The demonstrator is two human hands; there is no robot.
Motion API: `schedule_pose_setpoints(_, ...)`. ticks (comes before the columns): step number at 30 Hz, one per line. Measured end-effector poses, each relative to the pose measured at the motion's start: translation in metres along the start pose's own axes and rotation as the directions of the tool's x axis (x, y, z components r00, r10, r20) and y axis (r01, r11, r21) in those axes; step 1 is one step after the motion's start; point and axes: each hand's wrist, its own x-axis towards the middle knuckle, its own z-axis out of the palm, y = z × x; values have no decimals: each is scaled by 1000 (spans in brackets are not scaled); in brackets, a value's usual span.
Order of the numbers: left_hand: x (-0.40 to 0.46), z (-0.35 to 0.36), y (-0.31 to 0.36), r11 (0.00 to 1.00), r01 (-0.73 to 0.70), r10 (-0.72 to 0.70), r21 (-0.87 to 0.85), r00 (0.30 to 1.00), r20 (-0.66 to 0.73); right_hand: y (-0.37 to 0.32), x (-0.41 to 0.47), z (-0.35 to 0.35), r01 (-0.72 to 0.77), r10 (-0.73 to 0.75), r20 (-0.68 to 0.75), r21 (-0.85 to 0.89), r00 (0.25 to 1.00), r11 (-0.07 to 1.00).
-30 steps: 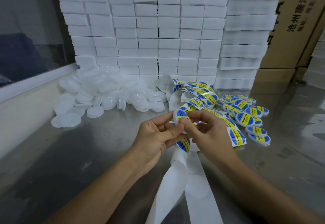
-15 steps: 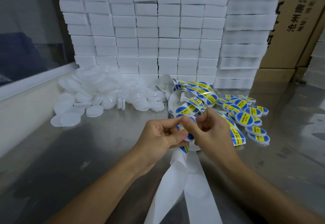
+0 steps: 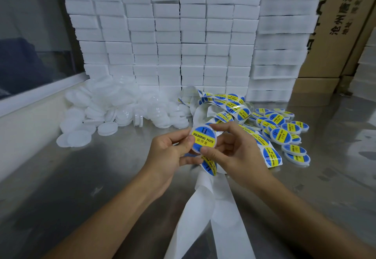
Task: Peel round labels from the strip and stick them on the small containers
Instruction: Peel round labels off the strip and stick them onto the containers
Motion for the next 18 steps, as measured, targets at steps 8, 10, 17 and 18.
schedule_pose_setpoints(8,-3,4,-1,995,-12,6,101,998,57,-2,3,-4,1,8,-115,79,993,997)
schedule_pose_setpoints(10,-4,5,-2,994,-16,9,110,998,68,-1,3,-5,3,2,-127,37,992,999)
schedule_pose_setpoints(17,-1,3,-5,996,-22,25,92,999,-31,0,-1,-4,139,-187,-115,-331,976,933)
schedule_pose_setpoints(18,-1,3,-6,996,-21,25,86,999,-46,0,-1,-5,189,-232,-76,-366,970,911)
